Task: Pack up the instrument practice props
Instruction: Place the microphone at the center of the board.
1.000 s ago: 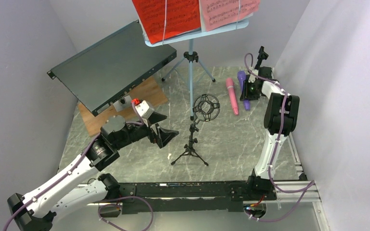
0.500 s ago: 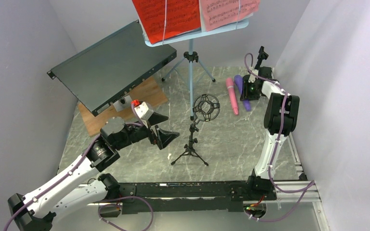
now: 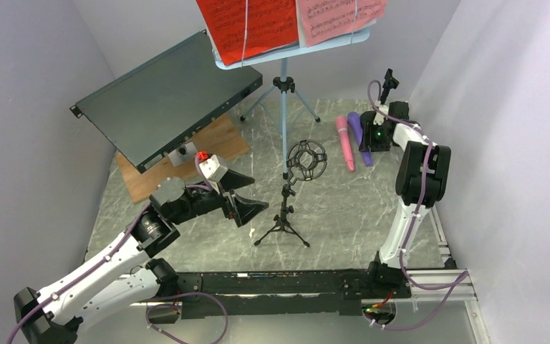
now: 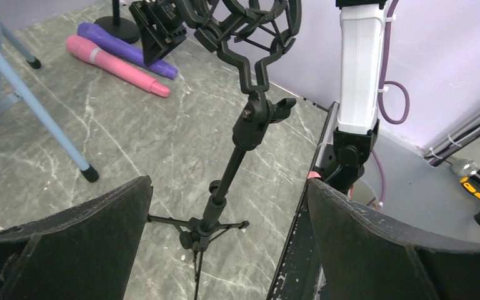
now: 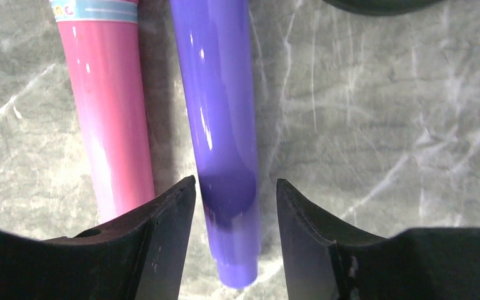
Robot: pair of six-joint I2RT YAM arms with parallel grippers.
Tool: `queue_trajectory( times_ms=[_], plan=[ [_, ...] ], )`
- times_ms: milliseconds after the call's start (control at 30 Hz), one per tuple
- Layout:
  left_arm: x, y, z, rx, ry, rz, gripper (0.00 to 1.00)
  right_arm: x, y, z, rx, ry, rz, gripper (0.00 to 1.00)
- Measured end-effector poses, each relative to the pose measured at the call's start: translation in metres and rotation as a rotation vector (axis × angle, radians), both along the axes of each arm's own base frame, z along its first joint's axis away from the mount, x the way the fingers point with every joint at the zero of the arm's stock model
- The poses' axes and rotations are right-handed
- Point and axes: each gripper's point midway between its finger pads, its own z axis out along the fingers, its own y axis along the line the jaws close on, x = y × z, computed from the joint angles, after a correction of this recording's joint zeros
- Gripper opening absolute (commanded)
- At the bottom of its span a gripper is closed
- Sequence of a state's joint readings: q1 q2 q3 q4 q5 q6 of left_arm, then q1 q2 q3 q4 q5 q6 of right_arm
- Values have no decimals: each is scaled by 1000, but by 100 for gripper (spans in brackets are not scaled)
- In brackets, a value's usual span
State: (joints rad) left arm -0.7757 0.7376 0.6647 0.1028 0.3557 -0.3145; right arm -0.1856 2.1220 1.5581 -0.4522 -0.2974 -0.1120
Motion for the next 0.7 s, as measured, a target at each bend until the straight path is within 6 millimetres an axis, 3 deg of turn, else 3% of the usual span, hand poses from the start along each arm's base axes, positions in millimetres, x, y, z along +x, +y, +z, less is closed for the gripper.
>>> queue_trajectory(
  times_ms=[167, 400, 533, 700],
  plan=[
    [-3, -6, -5, -10, 16, -38, 99, -12, -4, 24, 2, -41, -11, 57],
    [-1, -16, -29, 24, 52, -71, 100, -23, 2, 62, 9, -124, 25, 57],
    [1, -18, -40, 31, 58, -71, 99, -38, 16, 80, 41, -147, 113, 59],
    [3, -19, -53, 22, 38, -73, 99, -76, 47, 123, 108, -236, 275, 67]
  ],
)
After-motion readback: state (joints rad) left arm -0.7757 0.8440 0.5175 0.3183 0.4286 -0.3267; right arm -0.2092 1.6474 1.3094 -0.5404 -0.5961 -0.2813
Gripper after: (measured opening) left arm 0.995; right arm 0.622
